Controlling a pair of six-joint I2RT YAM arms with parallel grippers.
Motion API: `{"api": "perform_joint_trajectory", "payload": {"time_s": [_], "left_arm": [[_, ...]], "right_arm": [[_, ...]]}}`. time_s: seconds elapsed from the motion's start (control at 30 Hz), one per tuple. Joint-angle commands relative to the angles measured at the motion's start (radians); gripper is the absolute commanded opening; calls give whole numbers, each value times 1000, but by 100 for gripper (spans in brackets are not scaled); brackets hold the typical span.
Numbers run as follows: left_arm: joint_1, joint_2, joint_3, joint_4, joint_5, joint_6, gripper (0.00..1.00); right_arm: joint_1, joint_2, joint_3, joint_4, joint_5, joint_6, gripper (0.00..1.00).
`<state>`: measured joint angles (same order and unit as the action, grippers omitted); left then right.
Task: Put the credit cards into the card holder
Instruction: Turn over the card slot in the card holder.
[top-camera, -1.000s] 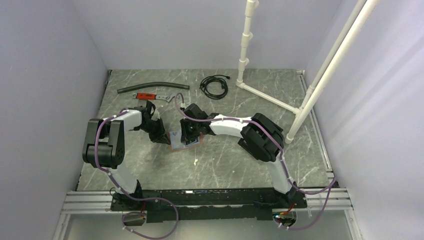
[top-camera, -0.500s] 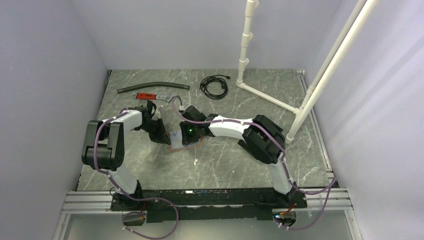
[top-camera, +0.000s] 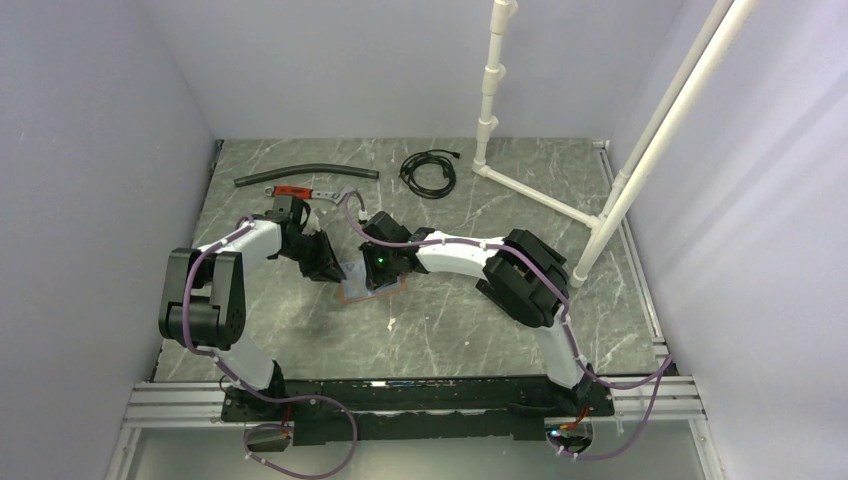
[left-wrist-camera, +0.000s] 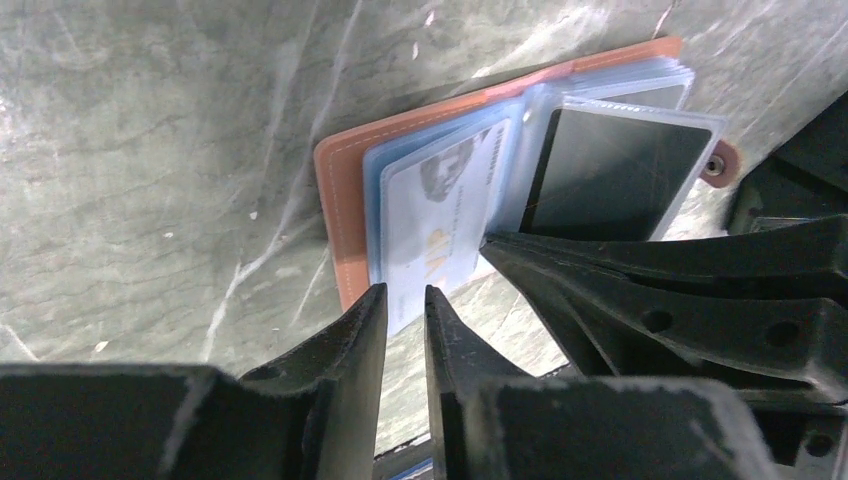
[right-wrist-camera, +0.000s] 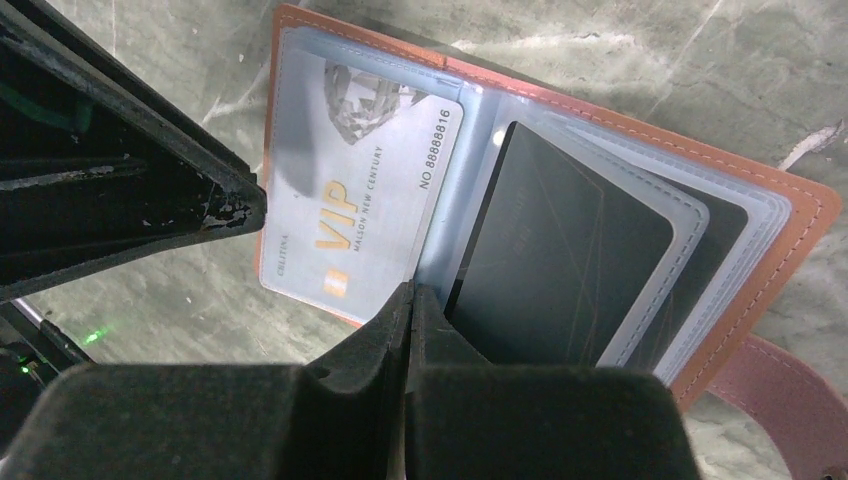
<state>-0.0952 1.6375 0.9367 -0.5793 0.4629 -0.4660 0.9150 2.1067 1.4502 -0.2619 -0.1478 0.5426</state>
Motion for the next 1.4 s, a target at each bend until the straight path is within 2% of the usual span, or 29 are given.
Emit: {"api": "perform_joint_trajectory", "payload": {"time_s": [0.0,0.27,0.6,1.37], "left_arm": [[-3,-9,-3,56,45,-25,27],[-4,8,-21,87,58,-29,28],[-3,-76,-58,83,-10,-19,39],[-3,-9,-61,151,110,-40,39]], "right_arm": [[-8,25,-14,-16,57,-9,0],[-10,23,-8,-15,51,-13,0],[-10,31,-7,-11,40,-12,0],[-10,42,-5,4,17,0,0]]}}
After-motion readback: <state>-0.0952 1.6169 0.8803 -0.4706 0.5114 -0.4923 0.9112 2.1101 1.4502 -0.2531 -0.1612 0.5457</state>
